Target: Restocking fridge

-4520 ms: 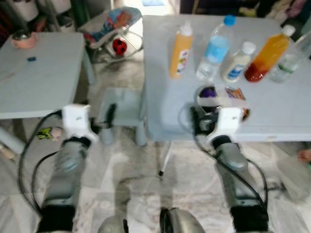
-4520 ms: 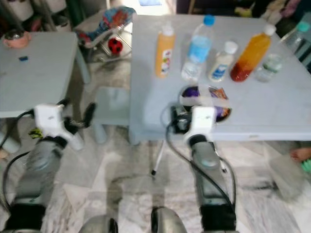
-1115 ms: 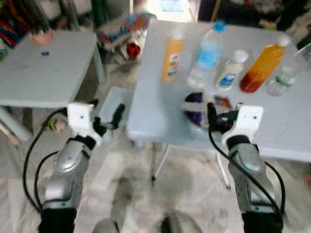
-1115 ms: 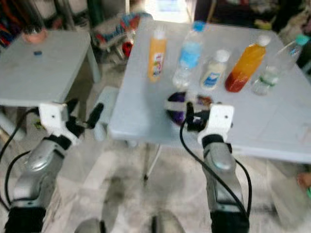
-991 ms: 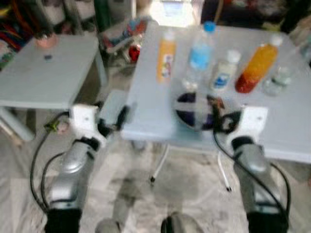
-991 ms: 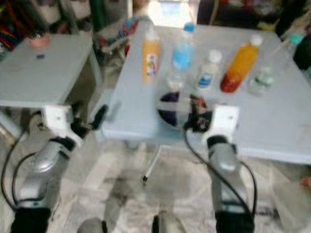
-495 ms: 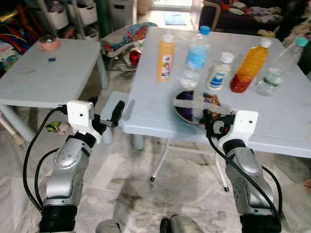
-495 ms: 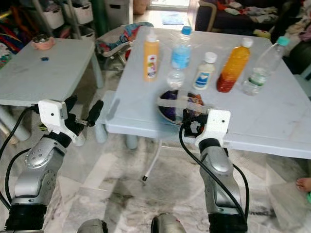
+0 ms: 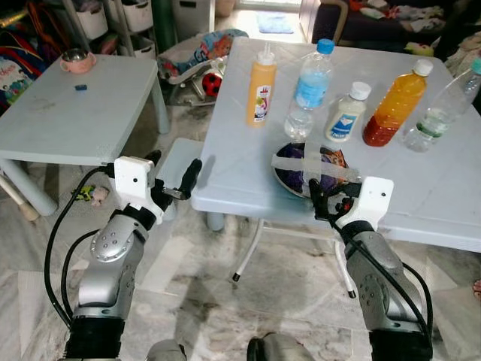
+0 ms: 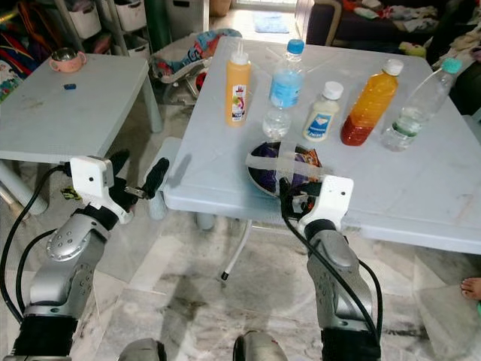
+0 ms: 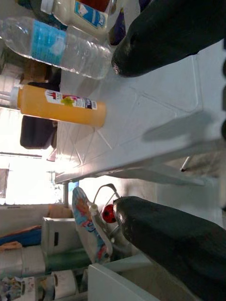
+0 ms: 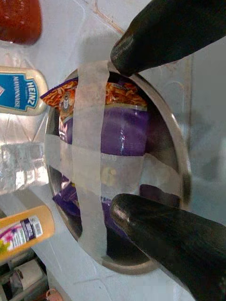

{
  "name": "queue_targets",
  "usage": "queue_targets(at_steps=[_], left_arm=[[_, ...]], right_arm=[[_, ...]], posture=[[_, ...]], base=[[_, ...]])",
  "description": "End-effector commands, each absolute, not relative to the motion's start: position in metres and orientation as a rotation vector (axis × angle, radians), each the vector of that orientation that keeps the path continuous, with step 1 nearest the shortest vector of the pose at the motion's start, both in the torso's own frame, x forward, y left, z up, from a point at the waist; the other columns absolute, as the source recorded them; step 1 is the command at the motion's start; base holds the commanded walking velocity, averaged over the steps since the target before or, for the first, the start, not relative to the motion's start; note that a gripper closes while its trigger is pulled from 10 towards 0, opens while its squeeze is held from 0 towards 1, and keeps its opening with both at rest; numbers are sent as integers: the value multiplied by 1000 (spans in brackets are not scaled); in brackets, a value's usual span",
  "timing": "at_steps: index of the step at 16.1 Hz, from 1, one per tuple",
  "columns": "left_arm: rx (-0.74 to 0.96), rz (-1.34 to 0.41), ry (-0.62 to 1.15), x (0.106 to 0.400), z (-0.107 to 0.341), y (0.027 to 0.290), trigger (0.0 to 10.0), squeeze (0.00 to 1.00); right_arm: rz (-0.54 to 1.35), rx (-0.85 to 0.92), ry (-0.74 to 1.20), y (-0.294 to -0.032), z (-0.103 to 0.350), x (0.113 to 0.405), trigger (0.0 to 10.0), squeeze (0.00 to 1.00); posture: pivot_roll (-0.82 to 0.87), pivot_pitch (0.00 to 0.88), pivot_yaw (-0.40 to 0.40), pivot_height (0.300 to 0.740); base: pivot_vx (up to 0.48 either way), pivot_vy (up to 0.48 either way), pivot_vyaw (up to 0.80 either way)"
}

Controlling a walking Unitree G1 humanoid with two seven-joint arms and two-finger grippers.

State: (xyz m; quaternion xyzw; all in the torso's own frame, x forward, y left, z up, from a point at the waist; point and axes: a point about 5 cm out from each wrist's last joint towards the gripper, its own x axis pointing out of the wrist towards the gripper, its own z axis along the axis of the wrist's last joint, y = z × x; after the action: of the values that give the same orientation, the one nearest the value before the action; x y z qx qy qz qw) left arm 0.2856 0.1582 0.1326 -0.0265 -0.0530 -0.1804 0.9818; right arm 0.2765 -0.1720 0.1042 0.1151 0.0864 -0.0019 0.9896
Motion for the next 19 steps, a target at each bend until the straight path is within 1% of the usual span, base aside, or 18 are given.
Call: queue_targets(at_steps=[1,9,10,11,13,14,15,17,18,19], left_arm=[[-47,-374,-111,287,133,155,10000,0],[-42,-379,-119,287,134,154,10000,0],[-42,-379,-120,287,135,153,10000,0],[-43,-380,-121,287,135,153,10000,0],[-43,-380,-122,287,135,153,10000,0],[-46,-380,-123,288,135,152,10000,0],[-46,-380,-123,288,135,152,10000,0],[-48,-379,-124,288,135,151,10000,0],[-49,-379,-124,288,135,151,10000,0],[-49,-378,-125,287,135,151,10000,0]], right_arm=[[-37,264,204,-177,101,277,10000,0],[-24,296,294,-174,93,279,10000,0],[-27,306,302,-174,92,279,8667,0],[-39,308,304,-176,92,280,1843,0],[-67,310,293,-180,95,283,2000,0],[-77,307,278,-182,99,285,2549,0],[-84,306,267,-183,101,287,2863,0],[-123,299,242,-190,107,291,4471,0],[-128,297,239,-191,107,292,3882,0],[-144,292,232,-194,109,293,3686,0]], posture=[[-83,71,-46,740],[-80,77,-44,740],[-80,77,-44,740],[-79,79,-41,740],[-80,80,-42,740],[-80,80,-42,740],[-80,80,-42,740],[-80,80,-42,740],[-80,80,-42,740],[-79,82,-41,740]], base=[[0,0,0],[0,0,0],[0,0,0],[0,0,0],[0,0,0],[0,0,0],[0,0,0],[0,0,0],[0,0,0],[0,0,0]])
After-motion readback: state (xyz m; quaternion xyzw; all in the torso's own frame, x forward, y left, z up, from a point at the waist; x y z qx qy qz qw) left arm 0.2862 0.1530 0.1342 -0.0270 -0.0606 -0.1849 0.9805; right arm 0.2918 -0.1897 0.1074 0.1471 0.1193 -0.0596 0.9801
